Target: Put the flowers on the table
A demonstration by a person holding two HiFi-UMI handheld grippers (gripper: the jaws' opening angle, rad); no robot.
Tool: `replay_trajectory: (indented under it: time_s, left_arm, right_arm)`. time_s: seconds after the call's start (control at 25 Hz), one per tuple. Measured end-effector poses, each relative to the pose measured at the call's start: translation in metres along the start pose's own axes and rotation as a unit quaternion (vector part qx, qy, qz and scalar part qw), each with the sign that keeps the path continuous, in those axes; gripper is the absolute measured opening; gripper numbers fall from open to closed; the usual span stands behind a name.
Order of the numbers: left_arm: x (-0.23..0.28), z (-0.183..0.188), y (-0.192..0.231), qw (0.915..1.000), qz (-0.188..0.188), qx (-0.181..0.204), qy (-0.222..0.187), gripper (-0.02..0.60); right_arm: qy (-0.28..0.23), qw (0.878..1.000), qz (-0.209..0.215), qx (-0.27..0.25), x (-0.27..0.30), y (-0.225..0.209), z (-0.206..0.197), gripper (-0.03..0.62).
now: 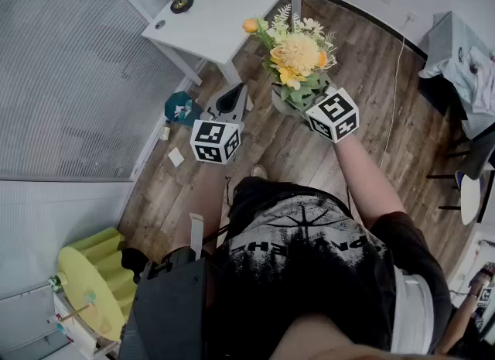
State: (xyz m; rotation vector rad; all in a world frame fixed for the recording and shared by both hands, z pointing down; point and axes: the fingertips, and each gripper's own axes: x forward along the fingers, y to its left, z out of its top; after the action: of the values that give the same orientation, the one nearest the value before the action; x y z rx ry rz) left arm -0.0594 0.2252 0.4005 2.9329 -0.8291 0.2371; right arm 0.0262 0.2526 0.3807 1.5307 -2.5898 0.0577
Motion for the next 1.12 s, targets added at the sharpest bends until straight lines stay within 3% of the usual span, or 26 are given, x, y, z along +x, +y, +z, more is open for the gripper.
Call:
replay_trajectory:
  time_s: [0.36,0.68,1.12]
  left_arm:
    - [-0.012,0.005,-0.014,1.0,0.004,0.004,-0.006,0.012]
    - [-0.021,0.009,-0.023,0.9999,0.01,0.008,-0.009,0.012]
    - [-0.018,-0.01,-0.005,0.9996,0.026,-0.01,-0.004,0.012]
  right_arm:
    - [-0.007,1.0,0.0,-0.014,-0.012,0.015,0.012,0.247]
    - [-0.025,1.0,0.008,0.004,-0.024,0.023,0.017,0.249]
    - [-0.022,1.0,0.012,0.014,-0.013,0.02,0.003,0.248]
